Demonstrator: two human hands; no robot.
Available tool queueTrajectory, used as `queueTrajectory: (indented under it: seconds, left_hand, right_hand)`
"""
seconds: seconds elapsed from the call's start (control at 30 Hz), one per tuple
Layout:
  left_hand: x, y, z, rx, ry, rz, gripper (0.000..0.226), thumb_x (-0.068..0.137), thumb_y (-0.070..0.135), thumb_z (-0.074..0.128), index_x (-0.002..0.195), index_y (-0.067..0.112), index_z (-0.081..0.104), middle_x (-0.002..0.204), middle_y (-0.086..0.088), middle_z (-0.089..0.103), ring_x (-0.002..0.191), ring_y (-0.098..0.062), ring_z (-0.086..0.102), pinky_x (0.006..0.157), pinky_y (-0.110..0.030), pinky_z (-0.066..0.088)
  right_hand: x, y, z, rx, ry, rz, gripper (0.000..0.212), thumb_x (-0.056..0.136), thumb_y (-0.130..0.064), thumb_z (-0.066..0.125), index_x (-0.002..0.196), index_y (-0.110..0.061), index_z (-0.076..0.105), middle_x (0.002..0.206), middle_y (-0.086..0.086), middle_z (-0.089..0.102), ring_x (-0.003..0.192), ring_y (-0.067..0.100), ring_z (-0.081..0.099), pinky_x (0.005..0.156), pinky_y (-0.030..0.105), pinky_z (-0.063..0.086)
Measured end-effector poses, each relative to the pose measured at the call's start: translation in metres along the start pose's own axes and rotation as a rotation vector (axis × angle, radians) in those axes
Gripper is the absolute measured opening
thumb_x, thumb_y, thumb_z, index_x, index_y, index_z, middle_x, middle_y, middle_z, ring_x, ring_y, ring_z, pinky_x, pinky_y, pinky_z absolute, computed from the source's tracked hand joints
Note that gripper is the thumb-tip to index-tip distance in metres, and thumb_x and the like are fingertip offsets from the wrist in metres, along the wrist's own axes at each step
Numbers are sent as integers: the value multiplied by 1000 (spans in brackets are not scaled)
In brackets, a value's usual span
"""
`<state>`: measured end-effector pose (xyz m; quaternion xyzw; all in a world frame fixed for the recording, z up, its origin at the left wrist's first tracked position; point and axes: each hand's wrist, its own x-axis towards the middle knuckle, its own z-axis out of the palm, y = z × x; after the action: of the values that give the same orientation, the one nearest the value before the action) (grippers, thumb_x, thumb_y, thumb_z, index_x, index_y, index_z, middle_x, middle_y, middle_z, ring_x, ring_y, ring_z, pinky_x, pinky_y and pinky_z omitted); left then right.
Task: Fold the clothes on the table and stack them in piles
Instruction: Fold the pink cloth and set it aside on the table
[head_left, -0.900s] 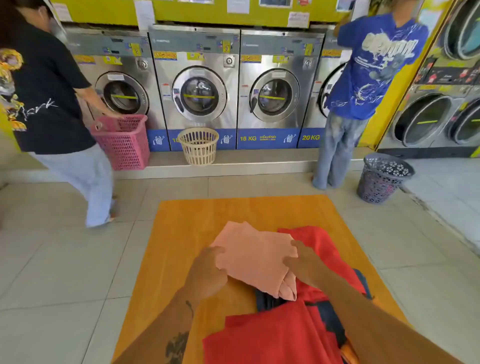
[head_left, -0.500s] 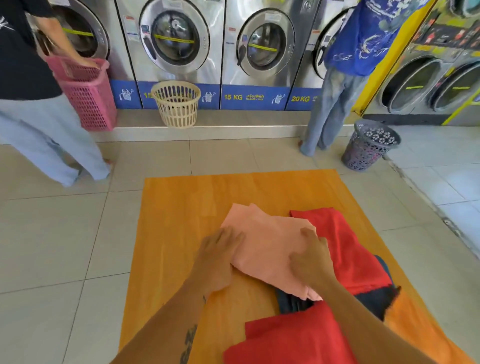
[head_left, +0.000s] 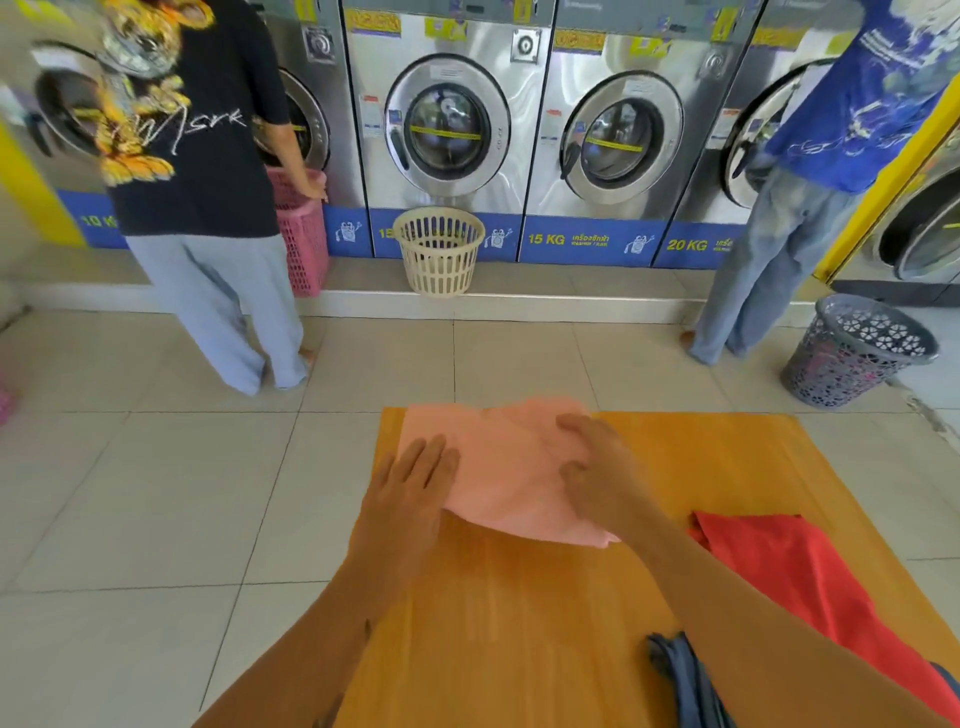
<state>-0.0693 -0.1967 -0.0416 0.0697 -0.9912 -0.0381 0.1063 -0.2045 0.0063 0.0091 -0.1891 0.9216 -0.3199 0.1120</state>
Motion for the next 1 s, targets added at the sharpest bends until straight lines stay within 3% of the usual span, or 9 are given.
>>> queueTrajectory:
  seconds: [0.07,0.2,0.3,0.5,0.6,0.7,0.9,1.0]
  left_hand:
    - [2,-13,1,2,-91,-80,72,75,1,75,141,10,49,149,-14,46,136,-37,44,106,-55,38]
    - [-11,-26,25,-76,-420,-180,80,93,10,49,156,25,1,165,-1,-4,151,-27,2,119,-49,16]
    - [-21,-25,30,-123,-412,-187,81,96,13,45,155,27,-8,164,2,-14,151,-24,-6,121,-46,10]
    - [-30,-6,10,-202,-359,-228,76,94,8,45,157,25,6,165,3,0,151,-21,1,123,-43,7]
    - [-53,22,-6,-415,-220,-283,60,95,10,44,152,25,30,159,6,25,145,-16,24,119,-33,23]
    - [-93,61,-20,-586,-202,-324,49,96,13,46,142,27,44,144,12,41,127,-10,45,103,-22,36]
    - [-185,153,-21,-788,-328,-352,43,95,22,51,138,32,49,139,19,46,126,0,46,110,-23,35]
    - [-213,198,-18,-751,-400,-338,51,95,25,52,144,32,41,144,17,40,133,-5,39,111,-20,29]
  right_hand:
    - [17,-4,20,-38,-58,16,57,93,-7,46,147,-23,39,154,3,34,133,26,42,104,33,38]
    - [23,9,60,-180,-323,156,62,97,-22,42,155,-19,20,161,8,21,139,35,35,110,45,39]
    - [16,16,67,-255,-369,135,69,95,-25,43,156,-22,9,161,8,17,137,38,35,106,48,43]
    - [-11,23,37,-191,-393,106,66,98,-24,48,156,-21,17,164,2,14,146,29,28,114,40,35]
    - [-45,30,11,-136,-376,48,60,98,-26,51,154,-22,28,160,0,26,143,22,34,111,32,32]
    - [-92,50,-20,-108,-387,19,55,97,-26,53,149,-30,36,155,-3,35,137,17,39,109,30,35]
    - [-188,105,-70,-121,-419,4,48,94,-21,58,140,-29,48,138,-1,53,118,13,53,93,22,39]
    - [-229,131,-83,-161,-403,-11,49,91,-19,60,138,-26,51,132,0,57,117,14,55,96,24,41]
